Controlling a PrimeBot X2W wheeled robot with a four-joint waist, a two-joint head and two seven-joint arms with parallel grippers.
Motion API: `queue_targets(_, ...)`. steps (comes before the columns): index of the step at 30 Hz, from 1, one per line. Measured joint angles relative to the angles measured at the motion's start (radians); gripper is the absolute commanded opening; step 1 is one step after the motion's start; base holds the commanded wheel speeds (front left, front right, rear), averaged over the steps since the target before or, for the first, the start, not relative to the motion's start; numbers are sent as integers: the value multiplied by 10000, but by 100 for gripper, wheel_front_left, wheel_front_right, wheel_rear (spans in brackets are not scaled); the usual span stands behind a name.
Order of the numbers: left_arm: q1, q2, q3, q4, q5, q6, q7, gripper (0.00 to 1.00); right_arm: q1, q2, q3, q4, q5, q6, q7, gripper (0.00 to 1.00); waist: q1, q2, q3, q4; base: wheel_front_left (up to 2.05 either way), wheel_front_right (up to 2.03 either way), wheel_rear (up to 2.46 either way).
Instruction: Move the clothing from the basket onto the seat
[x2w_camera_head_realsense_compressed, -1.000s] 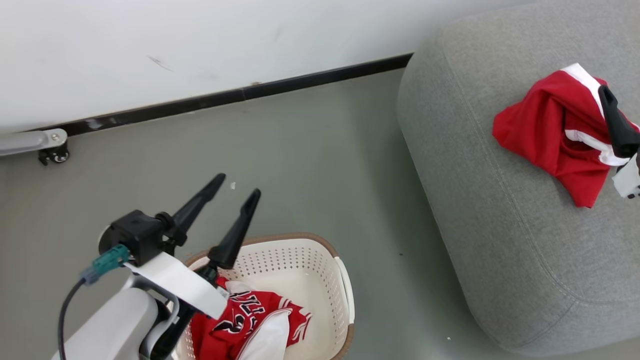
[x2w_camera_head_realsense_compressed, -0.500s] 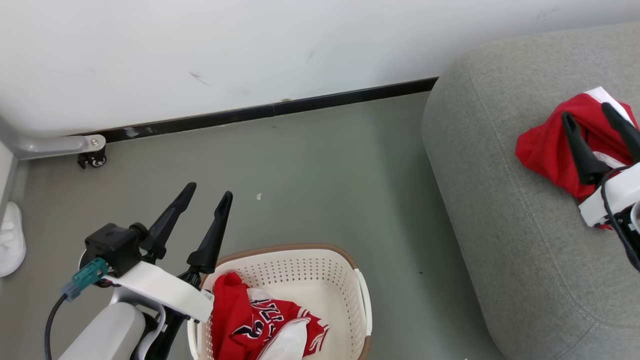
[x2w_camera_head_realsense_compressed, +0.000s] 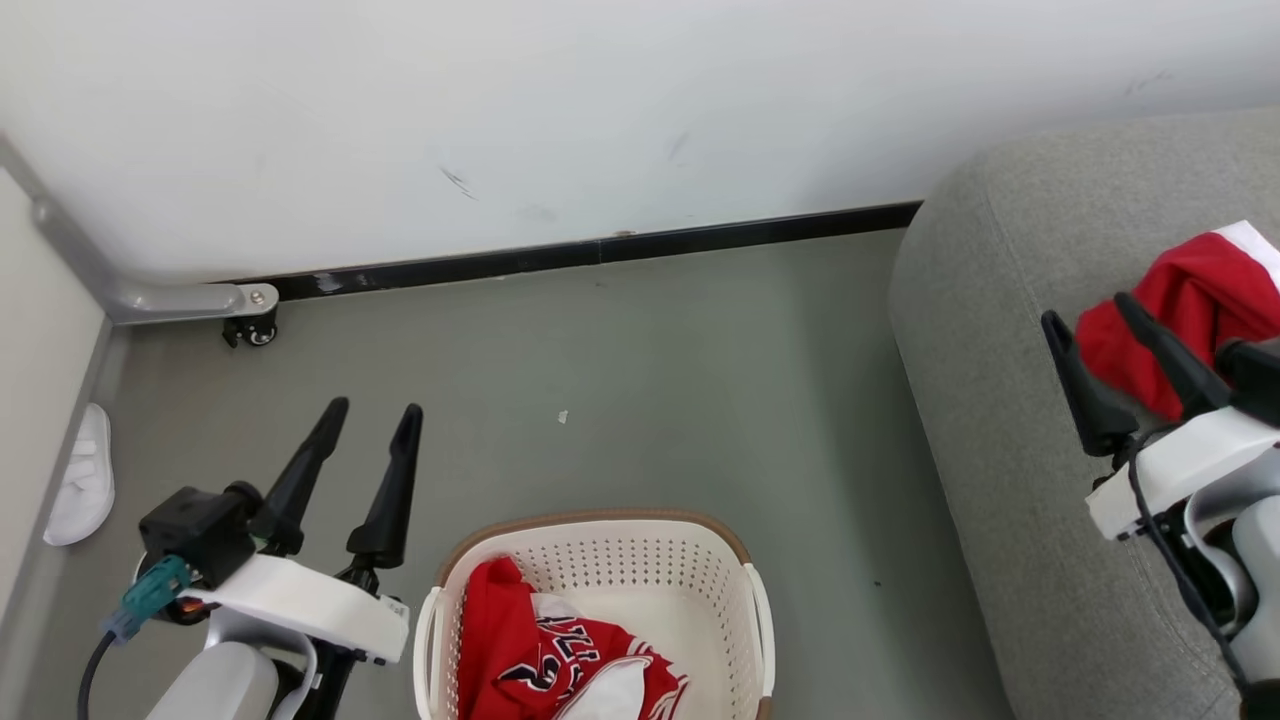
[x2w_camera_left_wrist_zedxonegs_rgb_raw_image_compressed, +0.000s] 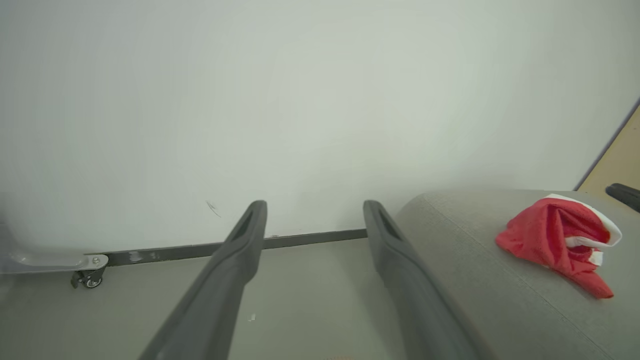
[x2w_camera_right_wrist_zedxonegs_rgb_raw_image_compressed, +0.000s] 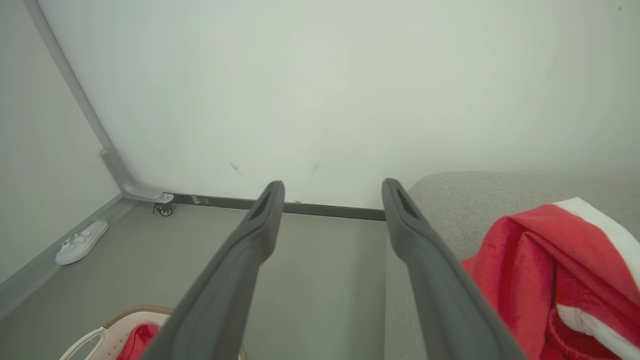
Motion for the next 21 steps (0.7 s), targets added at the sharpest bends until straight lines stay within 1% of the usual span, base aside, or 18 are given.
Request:
queue_targets(3, 208, -27, 272, 52, 63, 67, 0, 100, 337, 236, -213, -443, -56, 0, -2, 100, 0, 0, -98, 114, 0, 0, 0)
queue_targets(5, 502, -59, 591, 111, 90, 130, 0, 100, 602, 546, -443, -894, -77, 0, -2, 100, -1, 1, -196, 217, 0, 0, 0)
queue_targets(7, 713, -59, 729, 136, 209, 151, 0, 100, 825, 646, -483, -1152, -215, 0, -2, 100, 0, 0, -261, 278, 0, 0, 0)
queue_targets(12, 1093, -88, 1011, 217, 430, 157, 0, 100, 1559, 918, -790, -1536, -548, 0, -2, 100, -1, 0, -411, 425, 0, 0, 0)
queue_targets(16, 1206, -224, 1250, 178, 708, 157, 0, 100, 2075, 1158, -986, -1772, -719, 0, -2, 100, -1, 0, -512, 540, 0, 0, 0)
queue_targets(21, 1446, -355, 1323, 161, 853, 142, 0, 100, 2478, 1373, -1149, -2096, -867, 0, -2, 100, 0, 0, -587, 644, 0, 0, 0)
